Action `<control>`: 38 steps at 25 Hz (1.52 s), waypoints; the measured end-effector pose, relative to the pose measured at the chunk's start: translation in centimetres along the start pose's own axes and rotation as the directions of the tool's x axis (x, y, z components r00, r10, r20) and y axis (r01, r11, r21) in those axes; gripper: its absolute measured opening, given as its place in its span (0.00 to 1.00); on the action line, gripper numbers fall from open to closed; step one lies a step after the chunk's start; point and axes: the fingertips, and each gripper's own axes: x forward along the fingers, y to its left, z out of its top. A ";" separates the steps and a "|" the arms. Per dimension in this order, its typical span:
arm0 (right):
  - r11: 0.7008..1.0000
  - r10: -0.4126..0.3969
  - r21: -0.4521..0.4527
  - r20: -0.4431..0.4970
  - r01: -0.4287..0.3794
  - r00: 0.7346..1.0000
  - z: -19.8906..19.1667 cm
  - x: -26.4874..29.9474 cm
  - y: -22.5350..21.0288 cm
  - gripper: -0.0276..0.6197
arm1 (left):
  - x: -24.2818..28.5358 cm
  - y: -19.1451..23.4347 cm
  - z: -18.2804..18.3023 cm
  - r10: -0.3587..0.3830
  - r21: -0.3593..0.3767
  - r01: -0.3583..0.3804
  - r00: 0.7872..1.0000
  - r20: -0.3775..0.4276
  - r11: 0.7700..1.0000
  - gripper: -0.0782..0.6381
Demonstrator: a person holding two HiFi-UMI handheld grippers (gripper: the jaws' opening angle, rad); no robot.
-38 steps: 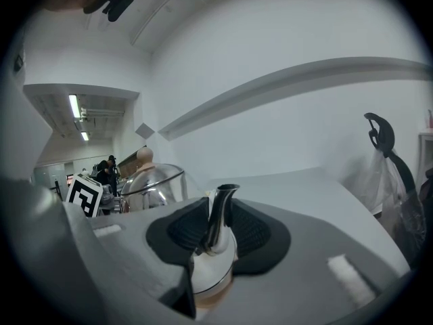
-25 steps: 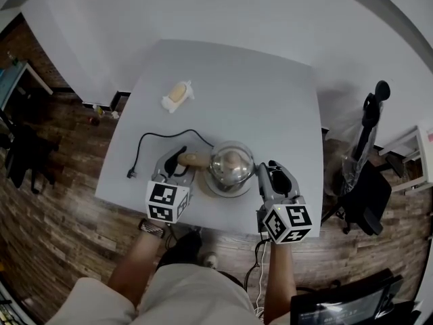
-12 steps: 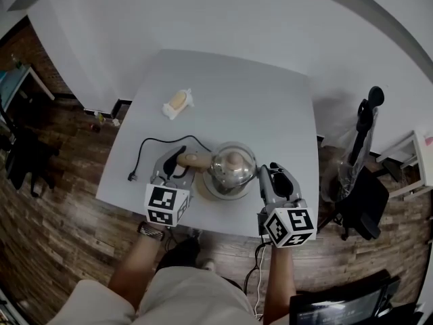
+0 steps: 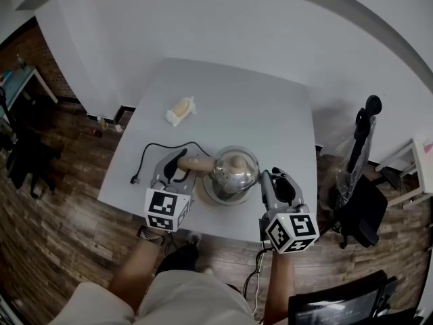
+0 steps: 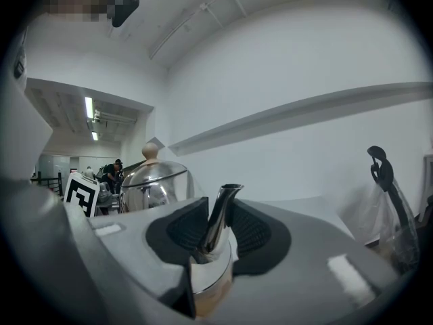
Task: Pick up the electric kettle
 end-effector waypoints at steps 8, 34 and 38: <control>0.999 0.017 -0.035 0.016 -0.017 1.000 2.1 -0.9 0.8 0.21 | -0.8 -0.1 1.8 0.001 -0.009 -0.001 0.999 0.038 1.000 0.31; 0.997 0.052 -0.060 0.098 -0.047 0.994 5.3 -8.8 3.2 0.21 | -7.5 -4.4 6.2 0.002 0.031 -0.005 0.995 0.105 1.000 0.31; 0.997 0.060 -0.054 0.100 -0.055 0.993 5.5 -9.6 3.6 0.21 | -8.5 -4.8 6.7 0.009 0.037 -0.013 0.994 0.109 0.999 0.31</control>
